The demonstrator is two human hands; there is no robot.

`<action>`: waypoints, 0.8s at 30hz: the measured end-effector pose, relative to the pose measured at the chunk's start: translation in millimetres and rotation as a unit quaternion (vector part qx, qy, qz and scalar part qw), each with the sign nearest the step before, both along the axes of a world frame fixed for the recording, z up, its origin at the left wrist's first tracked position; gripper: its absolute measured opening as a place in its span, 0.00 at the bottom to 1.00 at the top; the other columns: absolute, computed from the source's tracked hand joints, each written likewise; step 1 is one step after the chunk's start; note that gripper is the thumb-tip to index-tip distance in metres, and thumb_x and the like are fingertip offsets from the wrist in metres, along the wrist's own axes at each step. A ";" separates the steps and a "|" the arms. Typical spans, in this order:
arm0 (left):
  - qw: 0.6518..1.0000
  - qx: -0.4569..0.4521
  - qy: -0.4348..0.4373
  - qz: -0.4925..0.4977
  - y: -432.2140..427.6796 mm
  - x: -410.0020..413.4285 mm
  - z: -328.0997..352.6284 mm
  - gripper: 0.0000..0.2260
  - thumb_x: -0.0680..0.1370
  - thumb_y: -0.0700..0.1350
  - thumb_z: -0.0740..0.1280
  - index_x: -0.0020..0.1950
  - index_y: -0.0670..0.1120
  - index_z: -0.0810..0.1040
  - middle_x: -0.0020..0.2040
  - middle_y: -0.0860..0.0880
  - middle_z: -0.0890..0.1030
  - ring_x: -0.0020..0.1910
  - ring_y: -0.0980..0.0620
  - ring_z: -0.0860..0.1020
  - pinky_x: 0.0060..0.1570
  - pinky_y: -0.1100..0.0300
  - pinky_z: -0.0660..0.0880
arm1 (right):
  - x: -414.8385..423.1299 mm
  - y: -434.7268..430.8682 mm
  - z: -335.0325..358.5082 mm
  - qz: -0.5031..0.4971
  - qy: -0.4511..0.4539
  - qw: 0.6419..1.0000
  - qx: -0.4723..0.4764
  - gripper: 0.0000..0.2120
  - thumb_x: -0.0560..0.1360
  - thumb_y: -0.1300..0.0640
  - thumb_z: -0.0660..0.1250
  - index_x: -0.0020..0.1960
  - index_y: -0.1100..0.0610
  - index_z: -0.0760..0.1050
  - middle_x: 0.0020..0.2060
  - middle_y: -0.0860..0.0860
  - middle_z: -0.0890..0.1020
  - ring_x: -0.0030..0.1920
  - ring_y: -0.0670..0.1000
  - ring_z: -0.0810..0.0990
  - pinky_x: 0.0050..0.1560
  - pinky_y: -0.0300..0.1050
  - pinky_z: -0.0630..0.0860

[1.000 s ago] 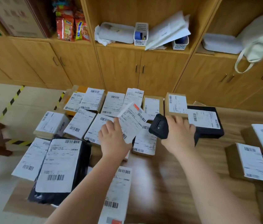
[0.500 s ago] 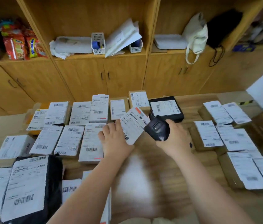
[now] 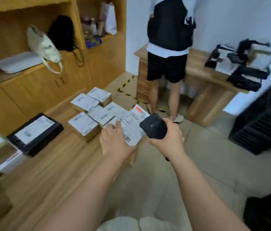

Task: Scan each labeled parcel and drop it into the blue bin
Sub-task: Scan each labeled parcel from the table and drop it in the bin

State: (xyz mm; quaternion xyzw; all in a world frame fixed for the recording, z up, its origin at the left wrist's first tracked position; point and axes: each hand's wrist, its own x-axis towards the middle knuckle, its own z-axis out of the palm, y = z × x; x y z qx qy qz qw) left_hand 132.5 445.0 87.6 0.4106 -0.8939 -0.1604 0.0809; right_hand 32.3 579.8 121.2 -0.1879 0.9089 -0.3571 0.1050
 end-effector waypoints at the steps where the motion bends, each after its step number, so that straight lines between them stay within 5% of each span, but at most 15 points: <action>1: 1.000 0.009 0.010 -0.016 20.8 -23.6 3.0 0.47 0.63 0.66 0.73 0.76 0.49 0.59 0.68 0.44 0.66 0.66 0.41 0.64 0.66 0.50 0.61 | -15.2 28.2 0.2 -0.027 0.001 1.000 -0.007 0.38 0.58 0.48 0.77 0.67 0.43 0.69 0.60 0.46 0.76 0.62 0.54 0.75 0.63 0.56 0.71; 6: 0.994 0.055 0.034 -0.089 131.7 -126.9 8.0 0.47 0.58 0.65 0.77 0.71 0.48 0.65 0.63 0.43 0.70 0.64 0.40 0.67 0.63 0.50 0.64 | -84.0 165.9 5.2 -0.131 0.012 0.991 -0.003 0.32 0.61 0.52 0.77 0.63 0.45 0.71 0.56 0.46 0.76 0.59 0.54 0.76 0.56 0.51 0.72; 13: 0.979 0.116 0.030 -0.168 256.3 -223.2 -9.3 0.45 0.56 0.67 0.78 0.66 0.48 0.68 0.61 0.44 0.72 0.61 0.41 0.67 0.58 0.52 0.66 | -152.4 320.2 -2.6 -0.239 0.027 0.970 0.021 0.38 0.62 0.51 0.76 0.70 0.41 0.67 0.60 0.46 0.74 0.62 0.53 0.73 0.62 0.54 0.70; 18: 0.962 0.117 -0.011 -0.246 310.7 -285.6 -27.4 0.45 0.53 0.72 0.74 0.62 0.47 0.71 0.56 0.45 0.77 0.58 0.43 0.70 0.52 0.54 0.65 | -187.3 392.1 -23.4 -0.282 0.030 0.949 0.137 0.39 0.66 0.48 0.74 0.73 0.44 0.62 0.62 0.48 0.72 0.63 0.55 0.70 0.62 0.52 0.64; 24: 0.931 0.136 -0.022 -0.337 377.4 -396.2 -35.7 0.48 0.49 0.73 0.70 0.64 0.51 0.73 0.58 0.46 0.76 0.60 0.43 0.70 0.57 0.52 0.69 | -241.6 447.9 -38.6 -0.361 0.009 0.922 0.141 0.35 0.65 0.48 0.74 0.70 0.45 0.66 0.60 0.47 0.73 0.61 0.54 0.72 0.62 0.53 0.66</action>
